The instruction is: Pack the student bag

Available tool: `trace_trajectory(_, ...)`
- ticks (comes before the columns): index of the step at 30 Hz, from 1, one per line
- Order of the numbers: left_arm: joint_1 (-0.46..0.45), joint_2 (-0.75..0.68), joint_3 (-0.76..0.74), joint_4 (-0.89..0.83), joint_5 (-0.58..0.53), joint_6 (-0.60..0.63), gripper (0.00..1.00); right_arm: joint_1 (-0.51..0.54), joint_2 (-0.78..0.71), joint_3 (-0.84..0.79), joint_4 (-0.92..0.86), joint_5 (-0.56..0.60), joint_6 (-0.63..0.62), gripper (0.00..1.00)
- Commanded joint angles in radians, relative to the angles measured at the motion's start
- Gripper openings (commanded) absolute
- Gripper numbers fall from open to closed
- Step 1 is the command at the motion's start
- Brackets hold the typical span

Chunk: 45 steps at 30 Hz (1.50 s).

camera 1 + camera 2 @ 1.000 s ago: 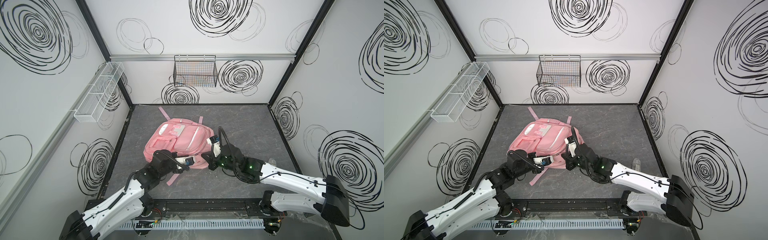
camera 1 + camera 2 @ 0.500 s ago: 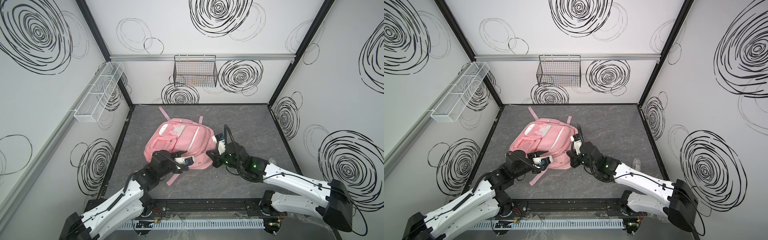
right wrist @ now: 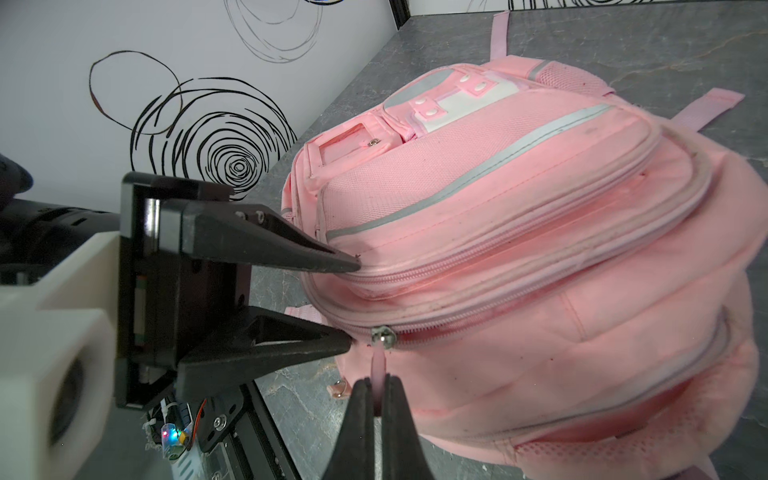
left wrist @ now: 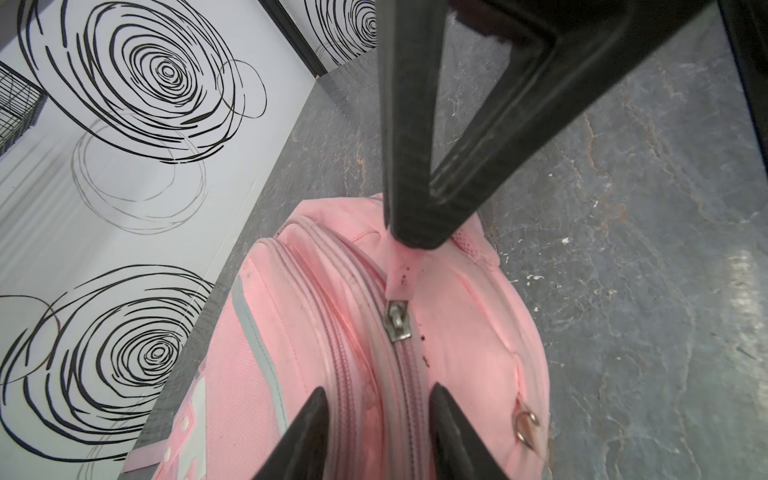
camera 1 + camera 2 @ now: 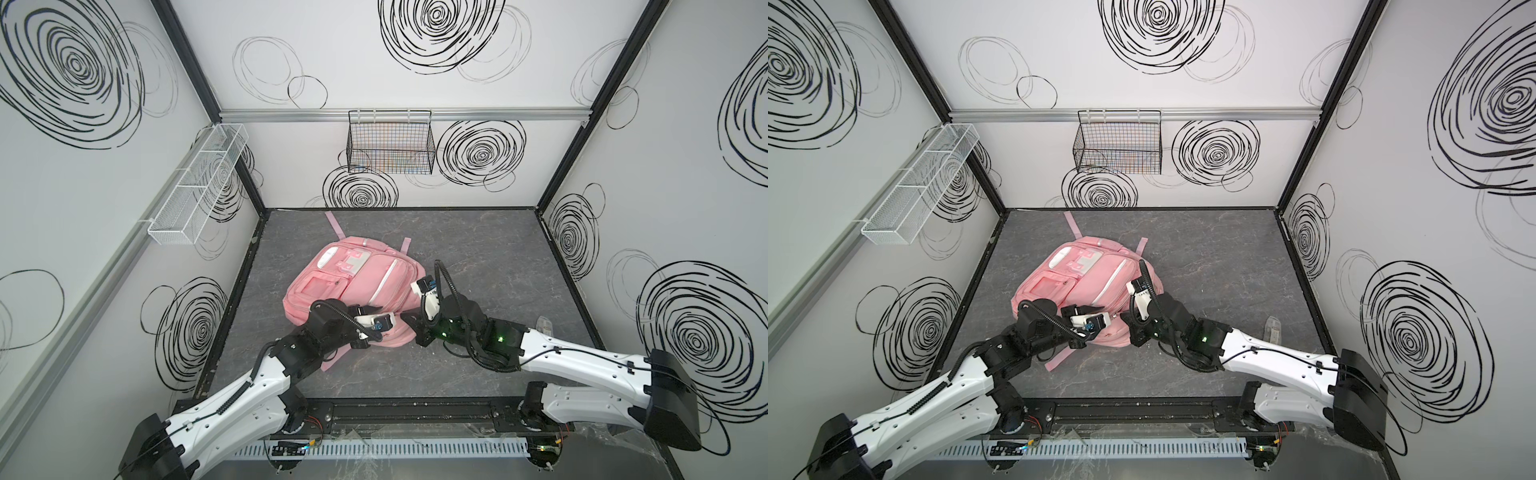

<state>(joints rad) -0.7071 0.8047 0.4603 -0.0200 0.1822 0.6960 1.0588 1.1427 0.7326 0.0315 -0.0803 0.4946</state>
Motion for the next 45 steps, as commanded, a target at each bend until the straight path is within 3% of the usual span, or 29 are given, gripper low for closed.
trace_trajectory(1,-0.016,0.001,0.02,0.015,0.011,0.014,0.38,0.013,-0.006,0.055,0.141,0.016,0.004,0.0)
trace_trajectory(10,-0.014,0.012,0.023,-0.023,-0.013,0.034,0.25,0.014,-0.012,0.053,0.143,0.042,0.004,0.0)
trace_trajectory(12,-0.014,0.003,0.023,-0.02,-0.007,0.03,0.29,0.013,-0.012,0.051,0.141,0.051,0.006,0.0)
trace_trajectory(15,-0.015,-0.027,0.023,-0.004,0.015,0.014,0.47,0.013,-0.009,0.051,0.137,0.059,0.012,0.0)
trace_trajectory(17,-0.015,-0.059,0.008,0.024,0.026,-0.001,0.5,0.013,-0.007,0.048,0.137,0.065,0.016,0.0)
trace_trajectory(28,-0.015,0.023,0.033,-0.029,0.015,0.005,0.27,0.015,-0.012,0.048,0.149,0.065,0.021,0.0)
trace_trajectory(31,-0.015,0.031,0.034,-0.032,0.02,0.004,0.28,0.015,-0.012,0.049,0.146,0.065,0.019,0.0)
trace_trajectory(33,-0.015,0.028,0.024,-0.018,0.009,-0.002,0.35,0.015,-0.013,0.048,0.148,0.066,0.019,0.0)
trace_trajectory(36,-0.015,0.026,0.016,-0.016,-0.005,0.0,0.32,0.015,-0.021,0.045,0.154,0.065,0.021,0.0)
trace_trajectory(45,-0.014,0.04,0.03,-0.037,-0.027,0.011,0.0,0.007,-0.051,0.033,0.122,0.126,-0.003,0.0)
